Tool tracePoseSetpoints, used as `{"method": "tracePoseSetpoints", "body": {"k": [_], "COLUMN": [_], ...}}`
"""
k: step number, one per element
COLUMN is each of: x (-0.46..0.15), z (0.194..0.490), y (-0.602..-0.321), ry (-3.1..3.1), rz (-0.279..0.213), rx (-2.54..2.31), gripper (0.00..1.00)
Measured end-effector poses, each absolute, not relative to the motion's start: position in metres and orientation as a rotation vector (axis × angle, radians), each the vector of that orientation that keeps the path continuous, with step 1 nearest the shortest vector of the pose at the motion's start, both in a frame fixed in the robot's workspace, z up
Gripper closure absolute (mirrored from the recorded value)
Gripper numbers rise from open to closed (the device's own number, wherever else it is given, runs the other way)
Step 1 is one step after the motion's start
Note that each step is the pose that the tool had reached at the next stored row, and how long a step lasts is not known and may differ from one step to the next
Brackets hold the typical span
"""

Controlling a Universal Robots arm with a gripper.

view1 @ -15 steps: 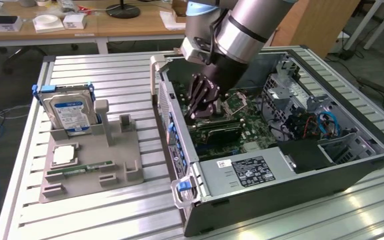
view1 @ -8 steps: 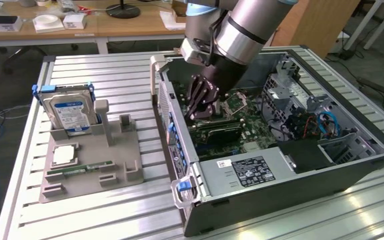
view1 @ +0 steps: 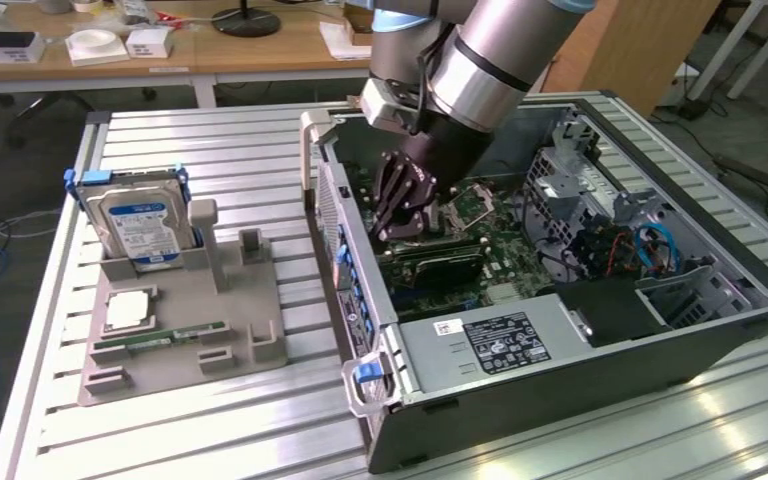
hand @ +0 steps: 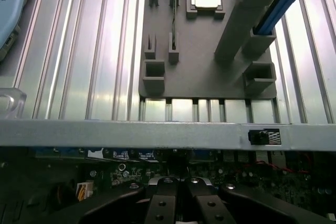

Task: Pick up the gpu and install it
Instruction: 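Press down on the gpu until it lock into place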

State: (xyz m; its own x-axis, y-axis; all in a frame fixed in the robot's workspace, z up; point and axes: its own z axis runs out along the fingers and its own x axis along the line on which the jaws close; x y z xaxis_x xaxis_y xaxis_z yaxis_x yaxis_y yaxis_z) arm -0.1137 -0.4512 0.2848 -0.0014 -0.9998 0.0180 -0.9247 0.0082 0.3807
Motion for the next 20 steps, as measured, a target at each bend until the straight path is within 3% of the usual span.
{"method": "tracePoseSetpoints", "body": {"k": [20], "x": [-0.107], "z": [0.274], "y": [-0.452], "ry": [-2.004], "rz": [-0.38], "rx": [1.994], "gripper": [0.9]}}
